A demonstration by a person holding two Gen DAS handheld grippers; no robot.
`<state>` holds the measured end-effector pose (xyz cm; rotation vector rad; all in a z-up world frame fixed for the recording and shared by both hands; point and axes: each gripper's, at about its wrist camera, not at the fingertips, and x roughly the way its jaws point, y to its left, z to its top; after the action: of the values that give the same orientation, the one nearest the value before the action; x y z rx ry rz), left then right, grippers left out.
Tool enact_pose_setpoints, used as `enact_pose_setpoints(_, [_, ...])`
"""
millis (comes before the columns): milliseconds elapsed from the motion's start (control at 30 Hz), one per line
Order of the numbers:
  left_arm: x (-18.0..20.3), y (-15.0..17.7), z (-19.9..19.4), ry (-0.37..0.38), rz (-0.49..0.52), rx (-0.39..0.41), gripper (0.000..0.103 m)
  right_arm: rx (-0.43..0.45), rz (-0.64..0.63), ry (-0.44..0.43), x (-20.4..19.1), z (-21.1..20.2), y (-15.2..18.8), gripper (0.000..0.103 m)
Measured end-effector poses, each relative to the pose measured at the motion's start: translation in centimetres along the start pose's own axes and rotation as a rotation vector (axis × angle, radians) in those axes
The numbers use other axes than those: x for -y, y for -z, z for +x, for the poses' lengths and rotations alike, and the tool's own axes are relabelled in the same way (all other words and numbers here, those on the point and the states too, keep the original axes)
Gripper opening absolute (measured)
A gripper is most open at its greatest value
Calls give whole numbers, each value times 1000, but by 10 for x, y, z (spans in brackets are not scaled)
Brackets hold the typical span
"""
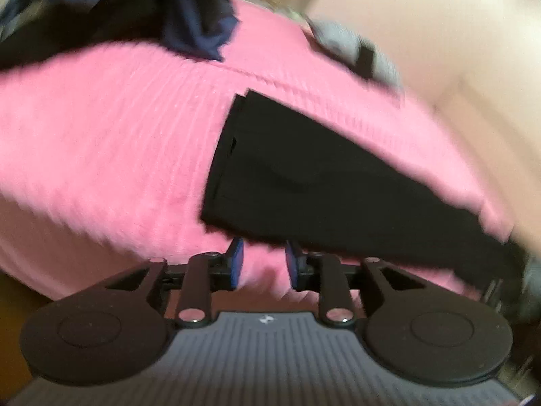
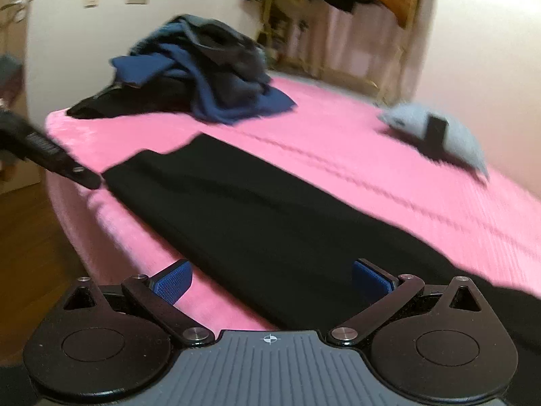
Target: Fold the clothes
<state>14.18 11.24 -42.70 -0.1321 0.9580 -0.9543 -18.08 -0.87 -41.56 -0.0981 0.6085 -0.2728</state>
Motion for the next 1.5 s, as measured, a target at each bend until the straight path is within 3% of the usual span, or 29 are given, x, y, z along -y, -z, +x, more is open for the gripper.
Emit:
enact_pose_setpoints(100, [-11, 2, 14, 10, -134, 16, 44, 11, -8, 32, -3, -1, -2, 103])
enact_pose_setpoints(300, [-27, 9, 26, 26, -298, 124, 46, -8, 63, 140, 15, -8, 10, 103])
enact_pose_setpoints(400, [-26, 9, 32, 18, -348, 169, 40, -20, 88, 183, 26, -10, 14, 103])
enact_pose_setpoints(433, [-25, 11, 32, 13, -355, 182, 27, -19, 105, 196, 29, -11, 14, 103])
enact_pose_setpoints(533, [-22, 13, 29, -2, -350, 206, 8, -8, 175, 245, 42, -23, 15, 103])
enact_pose_setpoints(567, [-19, 12, 28, -2, -341, 212, 7, -3, 197, 272, 47, -29, 17, 103])
enact_pose_setpoints(767, [56, -13, 2, -15, -10, 287, 5, 51, 285, 442, 74, -84, 38, 103])
enact_pose_setpoints(867, [132, -24, -3, 22, 220, 318, 5, 87, 336, 523, 93, -119, 56, 103])
enact_pose_setpoints(967, [233, -21, 3, 96, 457, 351, 5, 113, 388, 588, 116, -156, 79, 103])
enact_pose_setpoints(1100, [377, 29, 29, 234, 790, 328, 5, 139, 441, 682, 142, -205, 115, 103])
enact_pose_setpoints(1200, [457, 101, 88, 298, 1005, 180, 11, 125, 508, 761, 160, -235, 148, 103])
enact_pose_setpoints(1233, [473, 125, 114, 300, 1063, 109, 17, 116, 532, 780, 166, -243, 158, 103])
enact_pose_setpoints(1333, [487, 176, 159, 294, 1128, -91, 18, 65, 615, 806, 180, -256, 185, 103])
enact_pose_setpoints(1400, [476, 183, 148, 314, 1157, -66, 20, 50, 637, 807, 182, -260, 194, 103])
enact_pose_setpoints(1500, [455, 172, 128, 359, 1150, -41, 29, 51, 673, 738, 188, -252, 192, 103])
